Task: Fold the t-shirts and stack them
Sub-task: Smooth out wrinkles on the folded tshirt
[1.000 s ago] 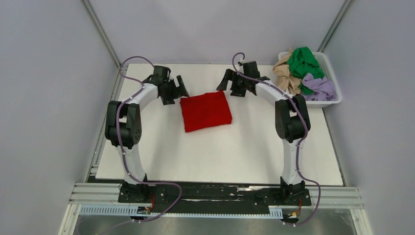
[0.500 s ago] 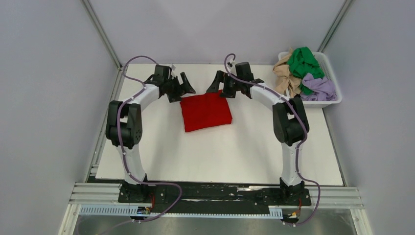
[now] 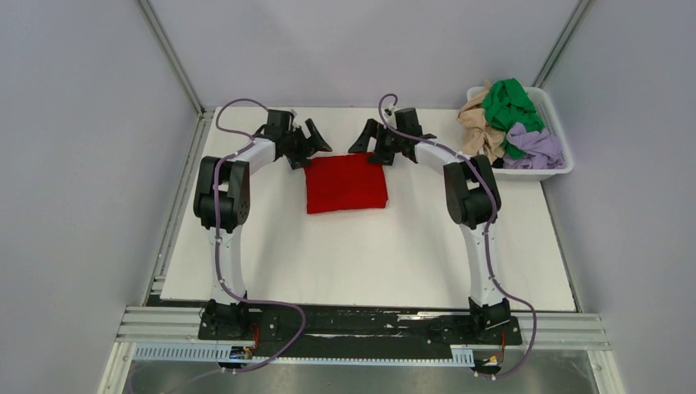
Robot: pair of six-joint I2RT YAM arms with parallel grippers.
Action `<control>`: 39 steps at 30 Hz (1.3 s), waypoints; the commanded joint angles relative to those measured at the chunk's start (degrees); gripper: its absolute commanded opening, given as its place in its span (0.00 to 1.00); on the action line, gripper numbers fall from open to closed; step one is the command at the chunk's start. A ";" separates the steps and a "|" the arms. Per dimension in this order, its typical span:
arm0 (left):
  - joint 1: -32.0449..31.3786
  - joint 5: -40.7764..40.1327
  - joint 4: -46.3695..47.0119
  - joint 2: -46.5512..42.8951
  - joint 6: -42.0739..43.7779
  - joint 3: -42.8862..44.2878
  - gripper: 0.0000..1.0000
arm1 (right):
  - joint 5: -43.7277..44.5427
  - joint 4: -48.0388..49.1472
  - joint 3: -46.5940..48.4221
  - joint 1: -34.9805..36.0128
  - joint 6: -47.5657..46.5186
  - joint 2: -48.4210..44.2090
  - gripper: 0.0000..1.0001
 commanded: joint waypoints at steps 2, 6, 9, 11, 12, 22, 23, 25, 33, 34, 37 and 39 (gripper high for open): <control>-0.31 -4.97 -4.74 0.58 1.26 -0.11 1.00 | 2.35 0.16 -1.34 -0.34 0.34 -0.95 1.00; -0.43 -6.19 -6.21 -5.97 2.99 -0.01 1.00 | 3.11 -0.84 -1.56 -0.31 -1.97 -7.27 1.00; -0.80 -8.42 -7.18 -14.94 4.31 -3.59 1.00 | 1.39 -0.73 -4.52 0.01 -2.58 -13.65 1.00; -1.14 -8.66 -6.86 -20.47 4.38 -7.34 1.00 | 0.09 0.19 -9.60 0.71 -2.39 -18.26 1.00; -1.44 -8.48 -6.67 -22.11 4.20 -8.68 1.00 | -0.90 1.19 -12.41 1.15 -1.97 -21.33 1.00; -5.45 2.39 7.01 -26.16 -1.51 -24.17 1.00 | -3.70 17.13 -33.50 3.98 6.88 -27.78 1.00; -5.55 2.98 9.94 -24.24 -2.12 -25.66 1.00 | -2.70 17.10 -33.92 3.94 6.94 -26.30 1.00; -5.66 4.10 13.48 -21.49 -3.43 -27.57 1.00 | -1.02 17.04 -35.13 3.80 7.41 -23.54 1.00; -5.61 3.19 13.41 -16.40 -0.42 -32.65 1.00 | 1.73 16.82 -45.20 3.67 7.92 -22.22 1.00; -5.59 2.35 12.26 -16.59 0.01 -32.99 1.00 | 1.91 16.70 -45.70 3.69 7.63 -22.66 1.00; -5.59 1.46 9.81 -18.25 1.84 -33.14 1.00 | 2.96 14.97 -44.85 3.73 5.83 -24.76 1.00; -5.58 0.78 8.48 -20.56 2.71 -32.64 1.00 | 3.56 13.01 -43.01 3.80 4.06 -26.91 1.00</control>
